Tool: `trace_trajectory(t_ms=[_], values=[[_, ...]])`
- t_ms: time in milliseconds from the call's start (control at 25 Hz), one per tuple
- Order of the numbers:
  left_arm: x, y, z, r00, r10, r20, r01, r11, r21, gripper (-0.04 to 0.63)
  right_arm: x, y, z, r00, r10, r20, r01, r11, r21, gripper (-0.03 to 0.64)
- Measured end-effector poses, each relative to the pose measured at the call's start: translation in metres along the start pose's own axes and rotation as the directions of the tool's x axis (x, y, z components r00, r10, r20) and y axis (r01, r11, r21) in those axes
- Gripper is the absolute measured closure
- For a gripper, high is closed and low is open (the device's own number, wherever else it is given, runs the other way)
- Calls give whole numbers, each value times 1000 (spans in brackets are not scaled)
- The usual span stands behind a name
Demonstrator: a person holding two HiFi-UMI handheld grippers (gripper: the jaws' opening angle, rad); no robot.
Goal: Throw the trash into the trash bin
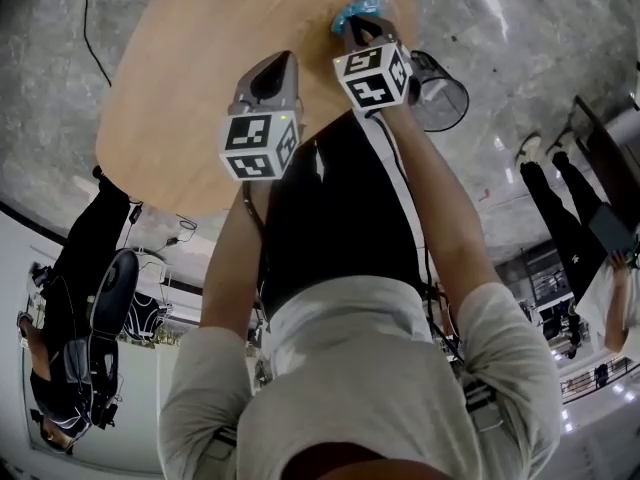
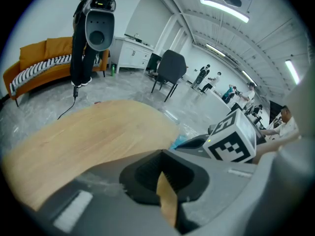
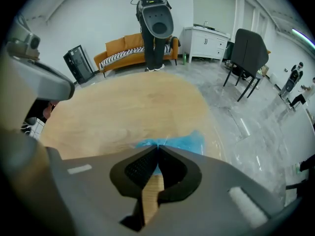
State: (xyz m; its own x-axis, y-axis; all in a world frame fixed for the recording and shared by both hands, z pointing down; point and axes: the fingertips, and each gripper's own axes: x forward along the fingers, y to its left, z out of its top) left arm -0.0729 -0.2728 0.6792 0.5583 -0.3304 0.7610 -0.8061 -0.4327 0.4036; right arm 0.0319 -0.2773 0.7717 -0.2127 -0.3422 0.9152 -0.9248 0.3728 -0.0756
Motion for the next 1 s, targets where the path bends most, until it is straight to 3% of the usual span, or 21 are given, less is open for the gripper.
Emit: trace_trajectory(t_ms=[240, 560, 800, 1000], values=[[-41, -17, 14, 999, -15, 36, 14, 999, 38, 577, -56, 22, 14, 998, 6, 61, -6, 1000, 1, 601], [-107, -47, 57, 990, -41, 133, 29, 995, 94, 577, -159, 48, 72, 978, -13, 207, 9, 1000, 19, 601], [-180, -61, 49, 981, -32, 190, 15, 996, 91, 577, -242, 90, 94, 958, -35, 284, 33, 999, 13, 601], [-227, -70, 45, 972, -35, 231, 15, 996, 88, 578, -300, 117, 100, 936, -63, 346, 42, 997, 68, 601]])
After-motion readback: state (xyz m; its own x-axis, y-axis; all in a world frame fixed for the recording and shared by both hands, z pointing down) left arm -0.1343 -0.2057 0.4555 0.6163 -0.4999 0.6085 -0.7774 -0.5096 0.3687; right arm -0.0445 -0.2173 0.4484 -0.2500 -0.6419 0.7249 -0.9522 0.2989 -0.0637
